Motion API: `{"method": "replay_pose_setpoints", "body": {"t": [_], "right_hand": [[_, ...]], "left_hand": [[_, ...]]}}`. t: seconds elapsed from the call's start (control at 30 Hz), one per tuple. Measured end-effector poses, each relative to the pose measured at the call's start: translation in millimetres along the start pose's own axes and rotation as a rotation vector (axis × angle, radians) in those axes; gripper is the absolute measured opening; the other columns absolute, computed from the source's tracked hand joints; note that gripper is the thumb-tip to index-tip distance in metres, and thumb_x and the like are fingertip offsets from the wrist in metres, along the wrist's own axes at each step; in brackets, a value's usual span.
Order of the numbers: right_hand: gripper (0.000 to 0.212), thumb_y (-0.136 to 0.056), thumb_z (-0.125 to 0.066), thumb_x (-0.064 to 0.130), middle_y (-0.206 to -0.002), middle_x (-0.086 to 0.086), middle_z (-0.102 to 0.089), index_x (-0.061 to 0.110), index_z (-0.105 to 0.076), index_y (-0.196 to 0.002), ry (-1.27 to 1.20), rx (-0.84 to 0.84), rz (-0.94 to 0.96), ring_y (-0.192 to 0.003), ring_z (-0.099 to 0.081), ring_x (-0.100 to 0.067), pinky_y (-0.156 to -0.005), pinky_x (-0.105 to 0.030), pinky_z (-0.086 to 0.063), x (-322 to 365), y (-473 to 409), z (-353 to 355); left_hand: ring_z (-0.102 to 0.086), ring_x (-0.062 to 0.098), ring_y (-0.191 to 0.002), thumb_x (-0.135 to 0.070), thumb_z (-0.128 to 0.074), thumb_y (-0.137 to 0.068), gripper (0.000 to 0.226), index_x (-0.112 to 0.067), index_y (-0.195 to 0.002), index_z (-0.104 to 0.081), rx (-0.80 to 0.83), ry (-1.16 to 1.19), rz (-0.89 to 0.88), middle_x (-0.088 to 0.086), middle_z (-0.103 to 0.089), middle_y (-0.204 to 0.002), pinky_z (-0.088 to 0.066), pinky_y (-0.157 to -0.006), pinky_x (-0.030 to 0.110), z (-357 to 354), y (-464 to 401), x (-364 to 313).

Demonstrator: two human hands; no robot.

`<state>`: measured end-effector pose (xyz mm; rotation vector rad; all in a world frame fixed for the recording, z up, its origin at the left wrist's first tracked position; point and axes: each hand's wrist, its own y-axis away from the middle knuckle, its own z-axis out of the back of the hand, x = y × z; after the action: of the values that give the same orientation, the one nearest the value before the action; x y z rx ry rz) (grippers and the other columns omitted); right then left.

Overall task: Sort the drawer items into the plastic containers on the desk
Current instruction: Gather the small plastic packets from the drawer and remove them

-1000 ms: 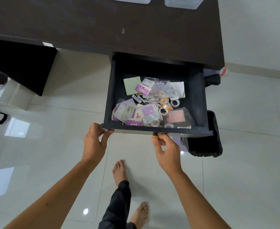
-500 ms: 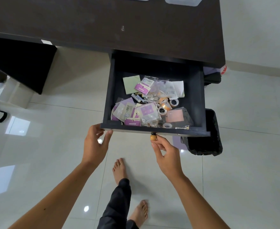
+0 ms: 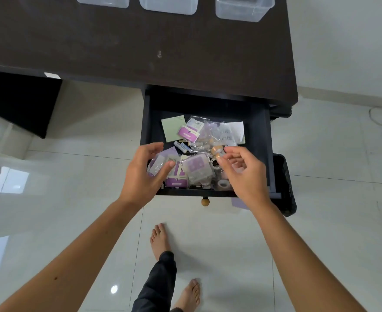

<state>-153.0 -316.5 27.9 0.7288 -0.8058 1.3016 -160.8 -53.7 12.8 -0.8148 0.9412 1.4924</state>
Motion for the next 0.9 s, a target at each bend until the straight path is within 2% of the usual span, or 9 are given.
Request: {"method": "replay_pose_setpoints", "body": {"t": [0.1,0.2,0.3,0.4,0.53,0.63,0.7,0.77,0.9], "right_hand": [[0.038,-0.093,-0.081,0.033,-0.106,0.011,-0.074,0.023,-0.07,-0.128,0.056,0.028,-0.112,-0.094,-0.069,-0.005,-0.079,-0.015,-0.056,-7.7,-34.8,-10.7],[0.046,-0.093,-0.08,0.038,-0.112,0.008,-0.071,0.025,-0.065,-0.134,0.096,0.012,-0.189,-0.097,-0.069,-0.011,-0.082,-0.024,-0.056,-17.1,-59.1,-22.4],[0.05,-0.091,-0.081,0.041,-0.11,0.004,-0.07,0.02,-0.066,-0.134,0.15,-0.022,-0.244,-0.093,-0.067,-0.014,-0.082,-0.029,-0.058,-24.4,-77.5,-32.1],[0.054,-0.088,-0.084,0.043,-0.106,0.004,-0.071,0.018,-0.068,-0.134,0.171,-0.012,-0.296,-0.092,-0.067,-0.012,-0.083,-0.03,-0.059,-29.0,-86.9,-39.2],[0.058,-0.084,-0.088,0.041,-0.099,0.007,-0.073,0.018,-0.068,-0.134,0.157,-0.009,-0.346,-0.083,-0.062,0.003,-0.073,-0.015,-0.049,-33.1,-90.3,-42.2],[0.047,-0.084,-0.089,0.036,-0.097,0.007,-0.073,0.015,-0.074,-0.124,0.125,0.007,-0.356,-0.084,-0.064,0.002,-0.082,-0.023,-0.057,-39.2,-93.6,-40.2],[0.032,-0.087,-0.087,0.03,-0.091,0.01,-0.072,0.013,-0.078,-0.113,0.104,0.013,-0.349,-0.082,-0.065,0.0,-0.081,-0.024,-0.057,-43.0,-94.6,-38.5],[0.021,-0.09,-0.084,0.026,-0.087,0.011,-0.071,0.013,-0.079,-0.105,0.079,0.019,-0.347,-0.079,-0.064,0.001,-0.075,-0.016,-0.052,-44.2,-94.0,-35.9],[0.013,-0.094,-0.079,0.022,-0.092,0.008,-0.076,0.013,-0.077,-0.102,0.047,0.064,-0.344,-0.084,-0.07,-0.001,-0.07,-0.007,-0.05,-43.3,-92.3,-30.4]], "left_hand": [[-0.059,0.006,-0.124,-0.036,-0.074,-0.094,0.057,-0.025,-0.145,-0.052,0.116,-0.029,0.009,-0.008,-0.061,-0.139,-0.051,-0.104,0.026,-7.7,-35.3,-1.3],[-0.059,0.008,-0.121,-0.032,-0.073,-0.097,0.052,-0.024,-0.145,-0.054,0.207,-0.125,-0.017,-0.009,-0.058,-0.137,-0.054,-0.106,0.033,-15.0,-70.4,2.2],[-0.059,0.009,-0.115,-0.026,-0.07,-0.099,0.045,-0.021,-0.142,-0.057,0.241,-0.182,-0.069,-0.012,-0.052,-0.13,-0.056,-0.102,0.034,-22.8,-101.8,2.4],[-0.056,0.008,-0.111,-0.029,-0.069,-0.1,0.049,-0.017,-0.145,-0.055,0.257,-0.24,-0.058,-0.008,-0.052,-0.13,-0.054,-0.102,0.033,-32.2,-125.5,1.6],[-0.058,-0.001,-0.093,-0.035,-0.073,-0.096,0.059,-0.02,-0.149,-0.052,0.323,-0.255,-0.01,-0.008,-0.051,-0.126,-0.053,-0.1,0.028,-47.0,-141.0,5.2],[-0.058,-0.007,-0.086,-0.032,-0.075,-0.095,0.063,-0.019,-0.152,-0.048,0.301,-0.273,0.033,-0.002,-0.05,-0.139,-0.046,-0.092,0.014,-56.8,-147.9,7.5],[-0.061,0.001,-0.091,-0.031,-0.076,-0.094,0.068,-0.018,-0.154,-0.046,0.26,-0.276,0.066,0.0,-0.05,-0.142,-0.047,-0.096,0.018,-59.9,-151.1,9.0],[-0.058,0.014,-0.101,-0.03,-0.079,-0.092,0.075,-0.017,-0.156,-0.043,0.244,-0.273,0.099,-0.001,-0.055,-0.136,-0.05,-0.102,0.027,-62.4,-152.1,10.1],[-0.053,0.003,-0.081,-0.027,-0.083,-0.088,0.079,-0.019,-0.156,-0.043,0.259,-0.223,0.159,-0.005,-0.063,-0.115,-0.048,-0.082,0.015,-64.9,-154.1,10.3]]}}
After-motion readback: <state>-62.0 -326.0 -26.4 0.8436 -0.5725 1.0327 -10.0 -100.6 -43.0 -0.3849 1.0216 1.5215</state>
